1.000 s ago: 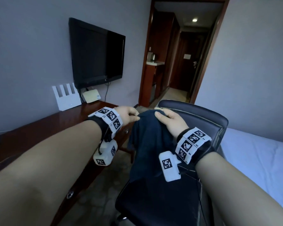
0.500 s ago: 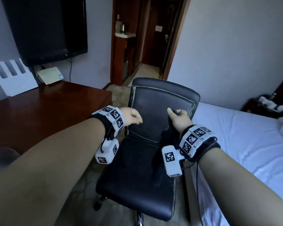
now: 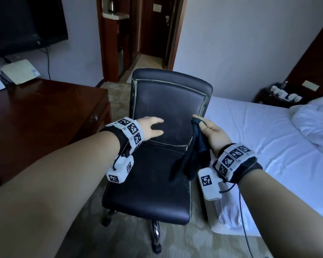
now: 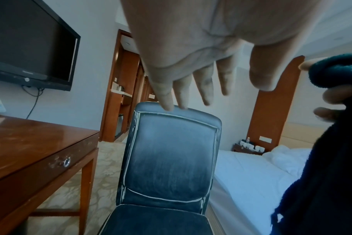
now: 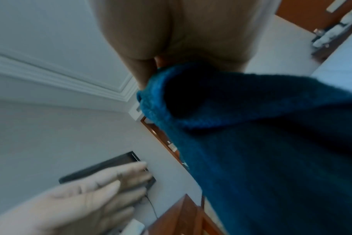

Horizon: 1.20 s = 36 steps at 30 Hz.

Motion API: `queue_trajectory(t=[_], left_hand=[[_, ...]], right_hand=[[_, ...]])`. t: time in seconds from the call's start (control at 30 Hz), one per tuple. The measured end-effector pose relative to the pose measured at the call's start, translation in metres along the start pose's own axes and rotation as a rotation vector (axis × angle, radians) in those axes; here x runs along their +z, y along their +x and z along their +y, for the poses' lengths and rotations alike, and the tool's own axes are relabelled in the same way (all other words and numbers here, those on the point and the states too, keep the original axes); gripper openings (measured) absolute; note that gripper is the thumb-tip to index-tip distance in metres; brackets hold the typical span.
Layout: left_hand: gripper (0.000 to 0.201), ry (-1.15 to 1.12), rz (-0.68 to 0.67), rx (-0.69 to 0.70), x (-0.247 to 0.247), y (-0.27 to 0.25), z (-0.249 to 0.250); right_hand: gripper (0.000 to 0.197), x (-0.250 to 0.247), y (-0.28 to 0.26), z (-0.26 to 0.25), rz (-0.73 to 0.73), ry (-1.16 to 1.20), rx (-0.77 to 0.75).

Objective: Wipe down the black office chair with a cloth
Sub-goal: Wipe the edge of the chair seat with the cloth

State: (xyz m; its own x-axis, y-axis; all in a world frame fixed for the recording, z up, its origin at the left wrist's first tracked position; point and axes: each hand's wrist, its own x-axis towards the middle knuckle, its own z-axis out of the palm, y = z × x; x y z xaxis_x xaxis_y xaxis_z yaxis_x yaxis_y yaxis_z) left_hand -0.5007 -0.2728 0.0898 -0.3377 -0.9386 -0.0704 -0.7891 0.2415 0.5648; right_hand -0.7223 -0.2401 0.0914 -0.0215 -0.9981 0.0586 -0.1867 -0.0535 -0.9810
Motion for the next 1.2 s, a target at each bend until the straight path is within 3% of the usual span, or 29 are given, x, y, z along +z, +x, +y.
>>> queue_trajectory(t=[0.2, 0.37, 0.47, 0.7, 0.87, 1.0, 1.13, 1.2], left_hand=[[0.075, 0.183, -0.072, -0.090, 0.060, 0.010, -0.013], [0.078, 0.188, -0.135, -0.207, 0.121, 0.023, -0.012], [0.078, 0.173, -0.163, -0.271, 0.161, 0.032, -0.005], [0.077, 0.195, -0.223, -0.320, 0.290, 0.057, -0.028], [0.073, 0.261, -0.284, -0.221, 0.401, 0.071, -0.075], [0.073, 0.355, -0.254, -0.110, 0.474, 0.084, -0.121], [0.097, 0.502, -0.288, -0.015, 0.528, 0.092, -0.165], [0.109, 0.656, -0.199, 0.024, 0.552, 0.092, -0.180]], right_hand=[[0.027, -0.021, 0.003, 0.043, 0.057, -0.448, 0.046], [0.036, -0.062, 0.020, 0.092, 0.065, -0.490, 0.257], [0.022, -0.090, 0.028, 0.127, 0.026, -0.537, 0.301], [0.008, -0.130, 0.028, 0.240, -0.052, -0.450, 0.154], [0.018, -0.133, 0.024, 0.358, -0.037, -0.470, -0.095], [0.020, -0.124, 0.021, 0.460, 0.016, -0.493, -0.154], [0.018, -0.109, 0.020, 0.542, 0.091, -0.542, -0.251], [0.023, -0.104, 0.019, 0.573, 0.150, -0.519, -0.314]])
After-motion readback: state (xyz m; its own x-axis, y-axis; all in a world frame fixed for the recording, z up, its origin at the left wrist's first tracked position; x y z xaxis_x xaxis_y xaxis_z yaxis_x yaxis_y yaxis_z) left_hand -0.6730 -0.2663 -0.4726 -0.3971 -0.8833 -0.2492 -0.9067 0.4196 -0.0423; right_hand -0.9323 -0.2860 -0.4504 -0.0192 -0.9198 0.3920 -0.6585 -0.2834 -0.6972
